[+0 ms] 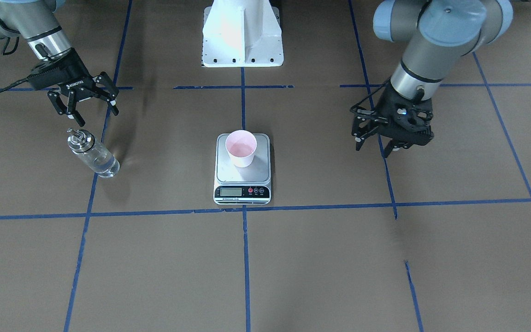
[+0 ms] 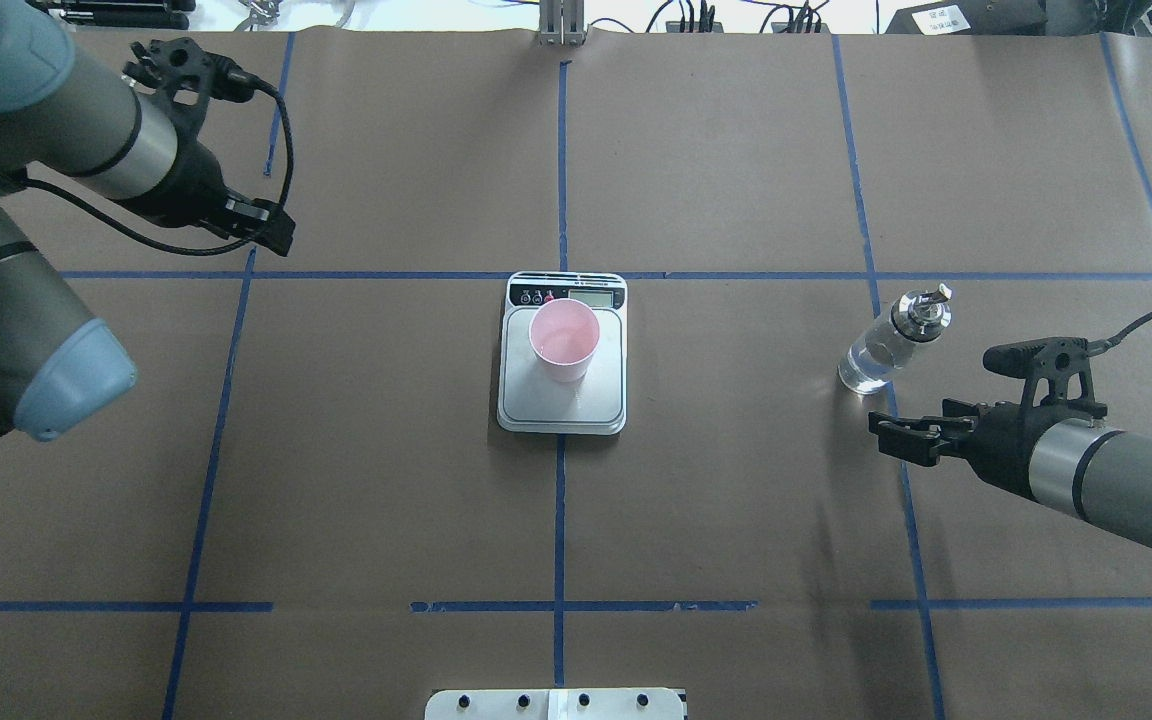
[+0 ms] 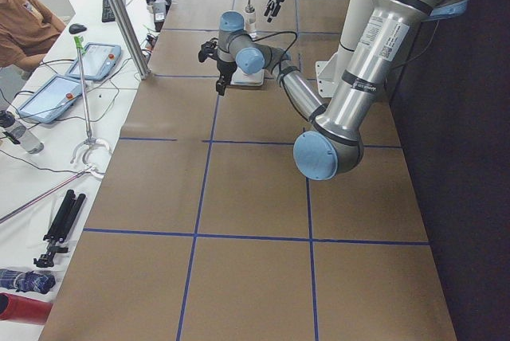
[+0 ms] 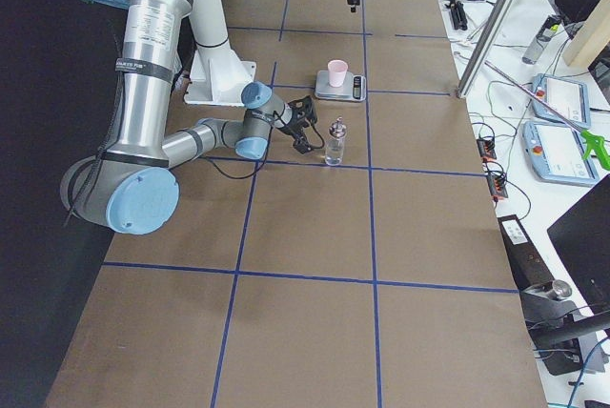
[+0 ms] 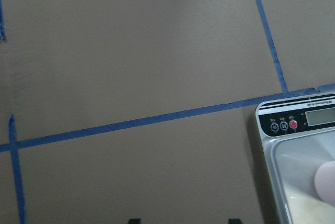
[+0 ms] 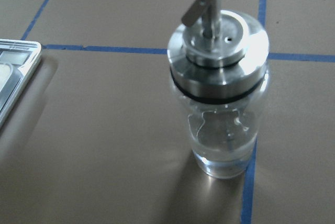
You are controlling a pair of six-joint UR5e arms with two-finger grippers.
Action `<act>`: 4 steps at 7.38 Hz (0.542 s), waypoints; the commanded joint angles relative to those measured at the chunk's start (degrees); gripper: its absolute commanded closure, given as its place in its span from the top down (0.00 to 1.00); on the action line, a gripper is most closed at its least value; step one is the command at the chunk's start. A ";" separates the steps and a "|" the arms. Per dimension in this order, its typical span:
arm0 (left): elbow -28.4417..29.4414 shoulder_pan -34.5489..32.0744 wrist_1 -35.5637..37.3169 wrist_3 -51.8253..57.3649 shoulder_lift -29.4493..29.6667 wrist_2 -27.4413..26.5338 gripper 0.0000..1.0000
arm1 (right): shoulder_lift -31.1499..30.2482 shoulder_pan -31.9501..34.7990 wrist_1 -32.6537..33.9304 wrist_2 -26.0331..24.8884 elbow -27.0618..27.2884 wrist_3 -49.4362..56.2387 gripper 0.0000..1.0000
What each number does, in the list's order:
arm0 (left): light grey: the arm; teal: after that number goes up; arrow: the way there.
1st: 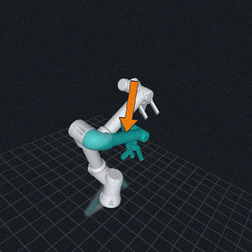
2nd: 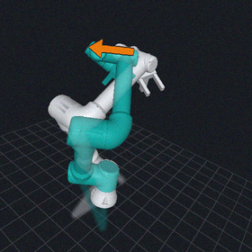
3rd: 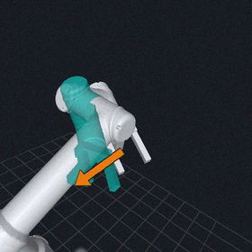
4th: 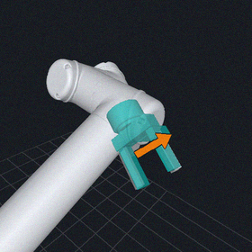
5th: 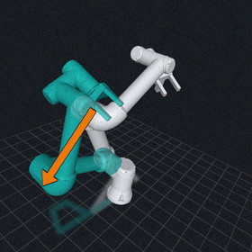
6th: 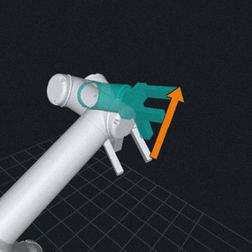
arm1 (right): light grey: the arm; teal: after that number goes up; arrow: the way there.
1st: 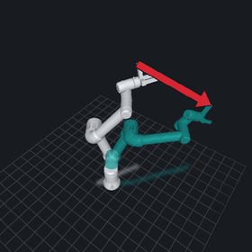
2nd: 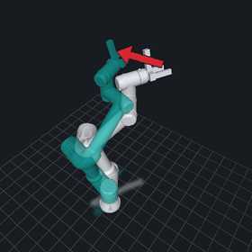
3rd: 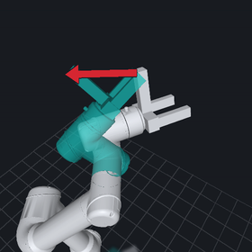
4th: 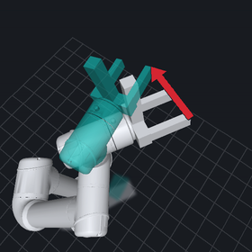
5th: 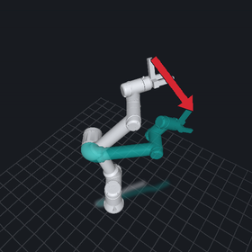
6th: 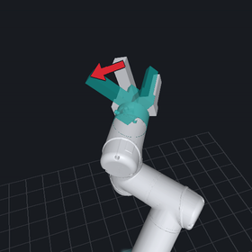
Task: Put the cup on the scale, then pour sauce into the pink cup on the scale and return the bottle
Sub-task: 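Withdraw the left gripper from the cup while the right gripper approaches the glass dispenser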
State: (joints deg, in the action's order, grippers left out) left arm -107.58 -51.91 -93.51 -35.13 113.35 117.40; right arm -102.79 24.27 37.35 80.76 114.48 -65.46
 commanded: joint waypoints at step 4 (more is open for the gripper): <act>6.23 -10.67 -1.14 22.56 -7.09 0.03 0.74 | 0.66 -2.03 0.27 -9.72 -4.09 -2.82 1.00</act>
State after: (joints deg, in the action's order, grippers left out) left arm -103.63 -61.46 -93.92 -14.93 106.67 117.49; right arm -102.25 22.41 37.61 73.10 111.09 -66.95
